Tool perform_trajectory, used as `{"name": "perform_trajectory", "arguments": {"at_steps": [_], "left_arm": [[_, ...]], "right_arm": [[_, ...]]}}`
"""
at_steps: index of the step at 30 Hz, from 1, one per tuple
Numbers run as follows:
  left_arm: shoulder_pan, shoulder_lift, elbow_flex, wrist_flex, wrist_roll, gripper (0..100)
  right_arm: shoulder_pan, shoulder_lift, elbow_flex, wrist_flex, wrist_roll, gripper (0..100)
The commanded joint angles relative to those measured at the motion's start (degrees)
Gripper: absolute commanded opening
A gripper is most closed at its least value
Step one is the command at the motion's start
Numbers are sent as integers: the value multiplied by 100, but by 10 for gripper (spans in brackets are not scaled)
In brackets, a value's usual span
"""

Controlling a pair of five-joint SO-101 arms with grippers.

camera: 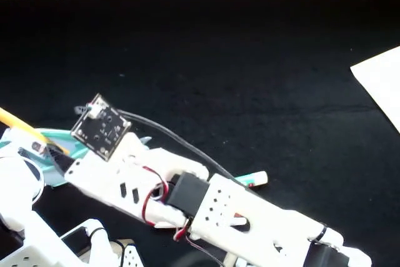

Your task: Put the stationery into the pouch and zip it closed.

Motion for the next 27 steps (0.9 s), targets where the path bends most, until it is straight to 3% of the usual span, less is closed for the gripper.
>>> {"name": "perform_trajectory", "arguments": {"at_steps": [1, 6, 12, 21, 27], "left_arm": [[119, 40, 303, 114, -35, 7], [119, 40, 312, 114, -35, 7], [119, 40, 312, 114, -35, 7], [119, 40, 312, 114, -35, 7], [119, 40, 312, 114, -35, 7]], "right_arm": [[-338, 242, 31, 31, 88, 255], [-418, 514, -13, -84, 97, 255], [330, 321, -66, -198, 316, 255], [910, -268, -1279, 840, 123, 255], [1692, -268, -2800, 1974, -756, 253]]}}
